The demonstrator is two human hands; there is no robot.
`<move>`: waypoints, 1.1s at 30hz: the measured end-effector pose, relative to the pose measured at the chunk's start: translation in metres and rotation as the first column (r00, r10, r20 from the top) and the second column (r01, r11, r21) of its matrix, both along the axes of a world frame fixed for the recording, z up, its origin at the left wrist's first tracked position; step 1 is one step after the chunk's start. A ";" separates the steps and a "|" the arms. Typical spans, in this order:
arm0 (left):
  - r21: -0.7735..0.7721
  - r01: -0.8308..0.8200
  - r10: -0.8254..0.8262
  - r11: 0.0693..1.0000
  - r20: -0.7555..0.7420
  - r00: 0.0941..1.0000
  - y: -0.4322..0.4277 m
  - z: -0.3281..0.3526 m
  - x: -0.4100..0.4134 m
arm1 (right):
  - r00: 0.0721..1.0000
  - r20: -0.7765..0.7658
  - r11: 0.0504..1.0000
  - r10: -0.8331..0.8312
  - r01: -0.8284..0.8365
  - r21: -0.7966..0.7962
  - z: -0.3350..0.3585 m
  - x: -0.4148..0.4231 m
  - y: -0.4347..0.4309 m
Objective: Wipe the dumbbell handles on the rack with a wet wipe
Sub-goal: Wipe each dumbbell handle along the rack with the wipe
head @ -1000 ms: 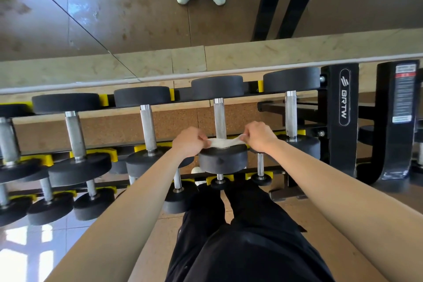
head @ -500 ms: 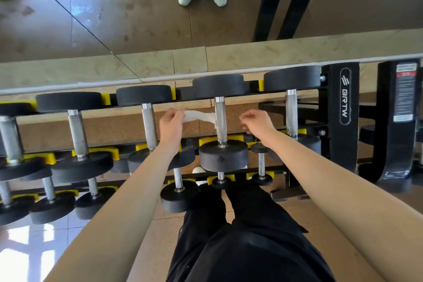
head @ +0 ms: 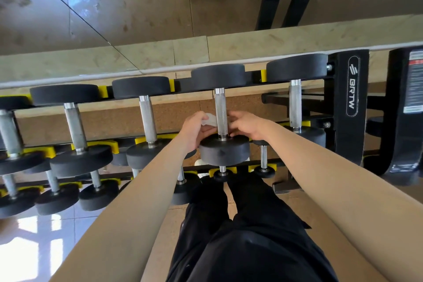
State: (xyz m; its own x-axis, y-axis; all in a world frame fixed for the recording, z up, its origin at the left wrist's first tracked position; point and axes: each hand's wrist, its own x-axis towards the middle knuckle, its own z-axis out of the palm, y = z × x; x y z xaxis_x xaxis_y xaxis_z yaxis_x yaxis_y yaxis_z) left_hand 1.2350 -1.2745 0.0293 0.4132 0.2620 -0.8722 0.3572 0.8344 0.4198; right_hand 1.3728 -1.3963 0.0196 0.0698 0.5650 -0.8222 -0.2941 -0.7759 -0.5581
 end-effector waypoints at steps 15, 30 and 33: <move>0.440 0.881 -0.738 0.175 -0.534 0.413 0.019 0.001 -0.026 | 0.695 0.498 0.836 0.518 -0.536 -0.122 0.009 0.001 -0.012; 0.455 0.677 -0.514 0.578 -0.441 0.735 0.016 0.003 -0.022 | 0.596 0.554 0.799 0.581 -0.546 -0.251 0.017 0.008 -0.002; 0.464 0.738 -0.586 0.490 -0.451 0.673 0.004 0.002 -0.008 | 0.600 0.622 0.858 0.504 -0.431 -0.280 0.019 0.032 -0.017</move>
